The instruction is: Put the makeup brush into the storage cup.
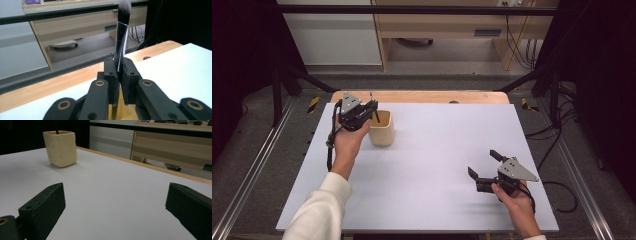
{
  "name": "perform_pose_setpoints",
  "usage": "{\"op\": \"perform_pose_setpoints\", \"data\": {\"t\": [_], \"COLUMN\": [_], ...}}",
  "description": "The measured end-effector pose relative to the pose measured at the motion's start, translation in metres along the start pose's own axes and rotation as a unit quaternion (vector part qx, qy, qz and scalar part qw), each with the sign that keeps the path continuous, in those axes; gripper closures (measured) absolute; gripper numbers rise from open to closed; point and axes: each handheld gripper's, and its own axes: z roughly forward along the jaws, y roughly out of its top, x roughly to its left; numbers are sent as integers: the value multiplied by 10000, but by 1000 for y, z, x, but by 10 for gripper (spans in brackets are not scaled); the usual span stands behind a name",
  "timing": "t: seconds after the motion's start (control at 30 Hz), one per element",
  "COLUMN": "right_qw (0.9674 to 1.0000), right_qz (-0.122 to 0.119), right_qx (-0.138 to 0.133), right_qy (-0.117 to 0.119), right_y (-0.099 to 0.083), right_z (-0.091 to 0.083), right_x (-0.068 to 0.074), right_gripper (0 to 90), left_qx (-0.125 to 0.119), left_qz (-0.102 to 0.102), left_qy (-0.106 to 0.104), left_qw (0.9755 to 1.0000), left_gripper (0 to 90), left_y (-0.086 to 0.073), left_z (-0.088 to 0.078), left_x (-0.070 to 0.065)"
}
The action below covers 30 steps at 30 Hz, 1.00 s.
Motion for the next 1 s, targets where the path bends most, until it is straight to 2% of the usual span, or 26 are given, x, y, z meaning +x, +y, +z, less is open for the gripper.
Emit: {"op": "perform_pose_setpoints", "data": {"t": [0.4,1.0], "right_qw": [10000,10000], "right_qz": [12,40], "right_qx": [18,50], "right_qy": [12,22], "right_y": [0,0], "right_z": [0,1], "right_x": [0,1], "right_gripper": [29,31], "left_qx": [151,248], "left_qz": [4,53], "left_qy": [-5,-64], "left_qw": [9999,9997], "left_gripper": [836,835], "left_y": [-8,-14], "left_z": [3,6], "left_x": [0,-4]}}
